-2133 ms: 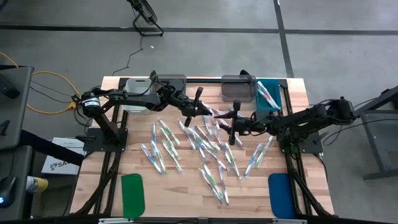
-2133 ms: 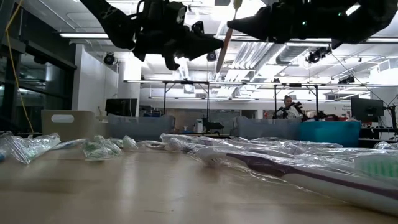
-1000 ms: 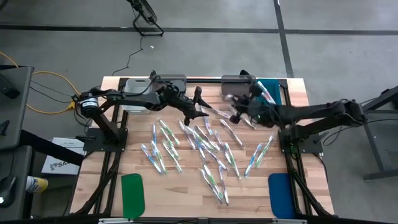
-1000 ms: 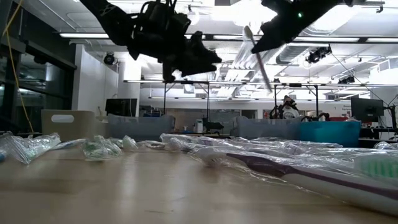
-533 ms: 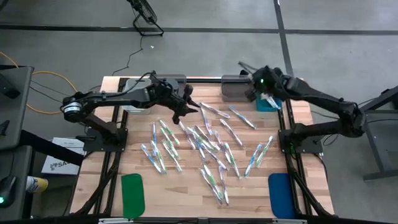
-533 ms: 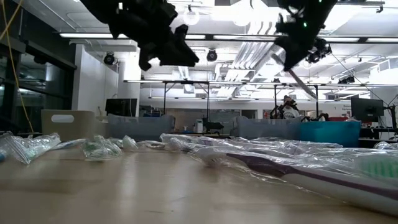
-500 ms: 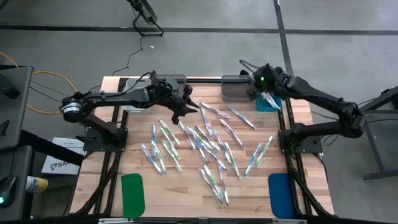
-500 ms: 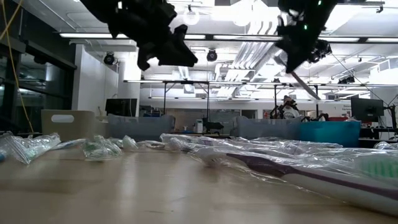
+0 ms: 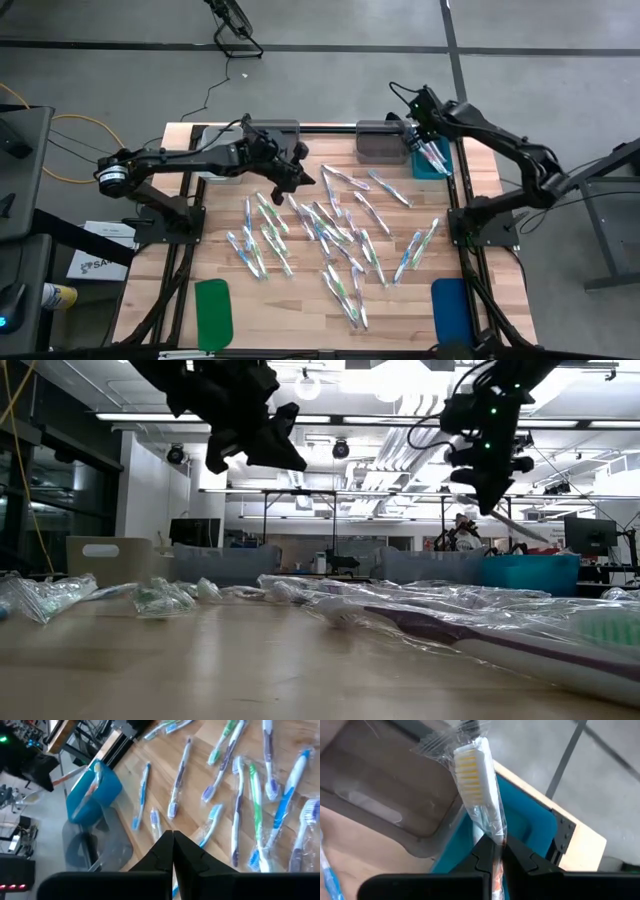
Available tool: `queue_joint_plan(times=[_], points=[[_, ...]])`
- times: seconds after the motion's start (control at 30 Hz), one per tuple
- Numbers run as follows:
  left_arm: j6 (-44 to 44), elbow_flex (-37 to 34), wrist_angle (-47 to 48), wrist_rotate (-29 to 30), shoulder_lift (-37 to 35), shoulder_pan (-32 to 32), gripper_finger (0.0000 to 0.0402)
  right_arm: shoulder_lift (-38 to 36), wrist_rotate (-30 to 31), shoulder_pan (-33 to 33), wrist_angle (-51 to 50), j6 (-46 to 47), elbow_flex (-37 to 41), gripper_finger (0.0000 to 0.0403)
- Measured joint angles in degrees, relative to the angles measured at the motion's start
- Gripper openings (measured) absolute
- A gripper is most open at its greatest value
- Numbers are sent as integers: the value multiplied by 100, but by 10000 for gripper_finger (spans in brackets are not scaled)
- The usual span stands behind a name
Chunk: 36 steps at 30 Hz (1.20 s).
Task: Pick & Place Toothbrushes
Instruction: Put the orange toothbrush into the blue bin
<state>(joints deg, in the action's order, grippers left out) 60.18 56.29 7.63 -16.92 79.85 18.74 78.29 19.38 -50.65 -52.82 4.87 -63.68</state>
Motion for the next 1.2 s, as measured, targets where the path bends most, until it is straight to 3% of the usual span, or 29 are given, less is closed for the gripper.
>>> queue_joint_plan(times=[0.37, 0.8, 1.2], points=[[-40, -261, -34, 12, 0, -41, 2, 1066, -291, -48, -1279, 131, -1375, 13], [-44, -461, -59, -14, 0, -41, 2, 1761, -126, -117, -1451, 374, -1298, 13], [-44, -461, -64, -31, 0, -41, 2, 1804, -133, -334, -1365, 434, -859, 13]])
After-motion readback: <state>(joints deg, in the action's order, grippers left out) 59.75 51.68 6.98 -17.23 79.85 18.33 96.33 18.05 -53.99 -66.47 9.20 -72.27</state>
